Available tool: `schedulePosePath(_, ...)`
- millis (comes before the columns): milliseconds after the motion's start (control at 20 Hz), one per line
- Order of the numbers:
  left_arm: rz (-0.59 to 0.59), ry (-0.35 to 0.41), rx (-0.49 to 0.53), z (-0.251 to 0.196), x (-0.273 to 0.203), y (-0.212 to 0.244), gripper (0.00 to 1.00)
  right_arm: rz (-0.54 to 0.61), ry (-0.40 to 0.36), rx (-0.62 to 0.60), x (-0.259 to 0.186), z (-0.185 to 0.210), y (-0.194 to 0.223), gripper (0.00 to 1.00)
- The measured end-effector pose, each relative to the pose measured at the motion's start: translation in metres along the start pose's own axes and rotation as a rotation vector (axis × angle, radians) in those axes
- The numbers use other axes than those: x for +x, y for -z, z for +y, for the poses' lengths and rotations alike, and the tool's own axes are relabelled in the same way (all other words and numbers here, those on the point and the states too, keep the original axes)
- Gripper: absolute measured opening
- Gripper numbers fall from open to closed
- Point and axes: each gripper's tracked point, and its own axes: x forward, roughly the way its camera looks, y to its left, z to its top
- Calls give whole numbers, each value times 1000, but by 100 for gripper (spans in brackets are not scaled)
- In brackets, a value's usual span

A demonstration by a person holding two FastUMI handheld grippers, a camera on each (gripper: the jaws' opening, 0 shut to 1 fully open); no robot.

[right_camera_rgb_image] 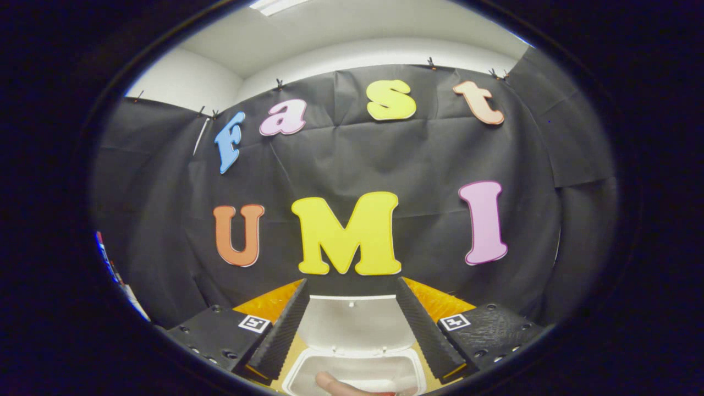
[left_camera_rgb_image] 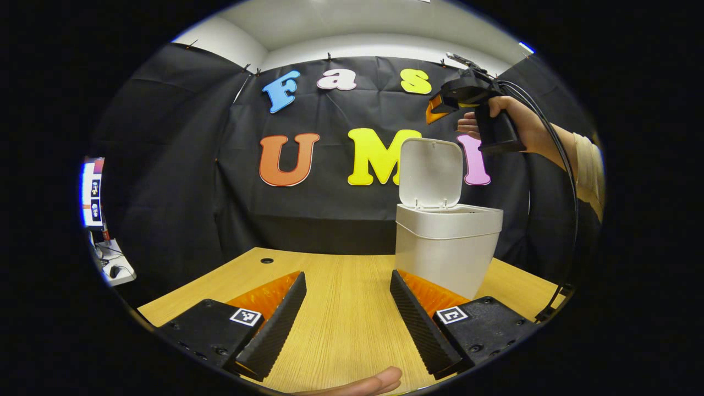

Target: Press the lid of the desktop garbage bin to open it, pick up the crumpled paper on the desktop and throw it into the bin, then pick up the pop can on the desktop and drop it into the bin, and finally close the garbage bin lid.

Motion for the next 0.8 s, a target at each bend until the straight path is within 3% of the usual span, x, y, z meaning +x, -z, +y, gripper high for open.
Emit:
schedulePosePath(200,-16,8,-13,1,0,-2,99,-16,19,-85,29,5,7,96)
schedulePosePath(400,22,17,-49,2,2,8,99,52,51,-84,47,-6,28,92)
schedulePosePath(500,29,30,-71,0,4,8,99,60,30,-78,43,-7,30,99)
schedulePosePath(800,66,32,-85,-10,5,17,97,131,9,-64,14,-4,40,94)
